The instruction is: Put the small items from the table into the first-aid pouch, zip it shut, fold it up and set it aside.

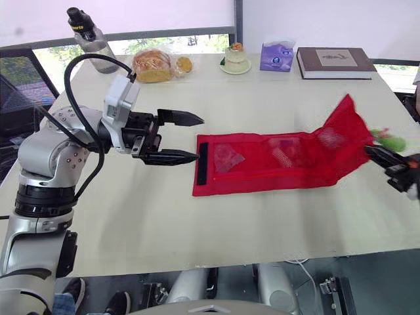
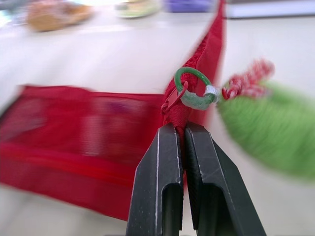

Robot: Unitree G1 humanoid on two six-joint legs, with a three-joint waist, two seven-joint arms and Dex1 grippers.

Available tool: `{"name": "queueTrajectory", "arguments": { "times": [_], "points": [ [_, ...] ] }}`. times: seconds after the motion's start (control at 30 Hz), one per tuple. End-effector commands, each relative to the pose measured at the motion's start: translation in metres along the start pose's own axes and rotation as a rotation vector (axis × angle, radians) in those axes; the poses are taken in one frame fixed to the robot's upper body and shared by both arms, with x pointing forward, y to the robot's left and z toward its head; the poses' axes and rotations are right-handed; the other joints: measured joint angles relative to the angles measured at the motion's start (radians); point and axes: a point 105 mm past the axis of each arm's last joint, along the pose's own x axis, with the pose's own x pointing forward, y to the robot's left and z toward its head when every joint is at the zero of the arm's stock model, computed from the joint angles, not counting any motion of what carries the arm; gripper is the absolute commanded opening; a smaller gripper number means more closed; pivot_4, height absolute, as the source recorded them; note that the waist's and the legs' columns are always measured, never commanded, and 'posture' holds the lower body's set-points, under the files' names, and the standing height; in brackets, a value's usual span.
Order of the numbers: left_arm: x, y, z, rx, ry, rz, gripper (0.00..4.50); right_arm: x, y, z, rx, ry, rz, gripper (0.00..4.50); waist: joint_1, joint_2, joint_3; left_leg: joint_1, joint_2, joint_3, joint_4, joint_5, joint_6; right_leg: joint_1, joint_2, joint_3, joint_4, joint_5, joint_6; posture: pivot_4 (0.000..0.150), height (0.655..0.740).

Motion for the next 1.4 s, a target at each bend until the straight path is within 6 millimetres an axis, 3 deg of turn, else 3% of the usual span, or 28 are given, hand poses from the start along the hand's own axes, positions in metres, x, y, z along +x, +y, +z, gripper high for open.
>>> {"name": "queueTrajectory", "arguments": {
  "times": [0.03,0.13,0.27,0.37,0.4,0.43,0.6,0.63,0.73,0.87,1.0,1.2,1.3,1.4],
  "points": [
    [-0.002,0.000,0.013,0.057,-0.024,0.008,4.50,0.036,0.066,0.000,-0.134,0.078,0.312,0.01,-0.008,0.000,0.000,0.000,0.001,0.002,0.001,0.000,0.000,0.000,0.000,0.001,0.000,0.001,-0.001,0.150,0.7400],
    [-0.002,0.000,0.013,0.057,-0.024,0.010,4.50,0.053,0.084,-0.011,-0.171,0.130,0.396,0.01,-0.002,0.000,0.000,-0.001,0.001,0.001,0.002,0.000,0.000,0.000,0.000,0.001,-0.001,0.002,0.000,0.150,0.7400],
    [0.002,-0.005,0.013,0.054,-0.023,0.017,4.50,0.080,0.107,-0.048,-0.269,0.288,0.512,0.01,0.008,-0.001,0.000,-0.003,0.000,0.002,0.003,0.000,0.000,-0.001,-0.002,0.001,-0.002,0.002,0.000,0.150,0.7400],
    [0.000,-0.009,0.011,0.035,-0.016,0.046,4.50,0.101,0.106,-0.058,-0.338,0.304,0.483,0.94,0.008,-0.001,0.001,-0.003,-0.001,0.001,0.002,0.000,0.000,-0.001,-0.002,0.000,-0.002,0.002,0.000,0.150,0.7400],
    [-0.001,-0.010,0.010,0.030,-0.014,0.054,4.50,0.104,0.105,-0.058,-0.344,0.301,0.478,1.58,0.008,-0.001,0.001,-0.003,-0.001,0.001,0.002,0.000,0.000,-0.001,-0.003,0.000,-0.002,0.002,0.000,0.150,0.7400],
    [-0.001,-0.010,0.008,0.024,-0.008,0.071,4.50,0.103,0.107,-0.059,-0.348,0.310,0.495,1.72,0.009,-0.001,0.001,-0.003,-0.001,0.001,0.002,0.000,0.000,-0.001,-0.003,0.000,-0.002,0.002,0.000,0.150,0.7400],
    [-0.006,-0.018,-0.002,-0.032,-0.009,0.137,4.50,0.086,0.107,-0.055,-0.338,0.337,0.540,4.19,0.012,-0.001,0.001,-0.003,0.000,0.001,0.002,0.000,0.000,0.000,-0.004,0.000,-0.002,0.003,-0.002,0.150,0.7400],
    [-0.008,-0.017,-0.004,-0.045,-0.008,0.162,4.50,0.081,0.106,-0.053,-0.338,0.341,0.546,4.44,0.012,-0.001,0.001,-0.003,0.000,0.000,0.002,0.000,0.000,0.000,-0.004,-0.001,-0.002,0.003,-0.002,0.150,0.7400],
    [-0.017,-0.013,-0.016,-0.106,0.002,0.257,4.50,0.066,0.104,-0.040,-0.337,0.329,0.561,4.44,0.013,-0.001,0.001,-0.003,0.000,0.001,0.003,0.000,0.000,0.000,-0.005,-0.001,-0.001,0.003,-0.002,0.150,0.7400],
    [-0.024,-0.010,-0.049,-0.280,0.033,0.403,4.50,0.048,0.102,-0.018,-0.353,0.271,0.574,4.44,0.011,-0.001,0.001,-0.002,0.001,0.001,0.003,0.000,0.000,0.000,-0.004,-0.001,-0.001,0.002,0.000,0.150,0.7400],
    [-0.025,-0.011,-0.083,-0.473,0.041,0.531,4.50,0.036,0.095,0.008,-0.383,0.142,0.550,4.44,0.010,-0.001,0.001,-0.002,0.002,0.001,0.003,0.000,0.000,0.000,-0.004,-0.001,-0.001,0.002,0.001,0.150,0.7400],
    [-0.035,-0.005,-0.116,-0.702,0.053,0.715,4.50,0.021,0.089,0.036,-0.416,0.012,0.524,4.44,0.014,-0.001,0.001,-0.001,0.002,0.001,0.004,0.000,0.000,0.001,-0.004,-0.002,-0.001,0.002,0.001,0.150,0.7400],
    [-0.031,-0.007,-0.131,-0.853,0.058,0.737,4.50,0.013,0.090,0.046,-0.425,0.009,0.537,4.44,0.013,-0.001,0.000,-0.001,0.002,0.001,0.004,0.000,0.000,0.001,-0.004,-0.001,-0.001,0.003,0.000,0.150,0.7400],
    [-0.011,-0.016,-0.141,-1.076,0.038,0.664,4.50,0.013,0.101,0.057,-0.438,-0.026,0.573,4.44,0.014,-0.002,0.000,-0.002,0.001,0.000,0.005,0.000,0.000,0.001,-0.004,-0.002,-0.001,0.004,0.000,0.150,0.7400]
  ]
}}
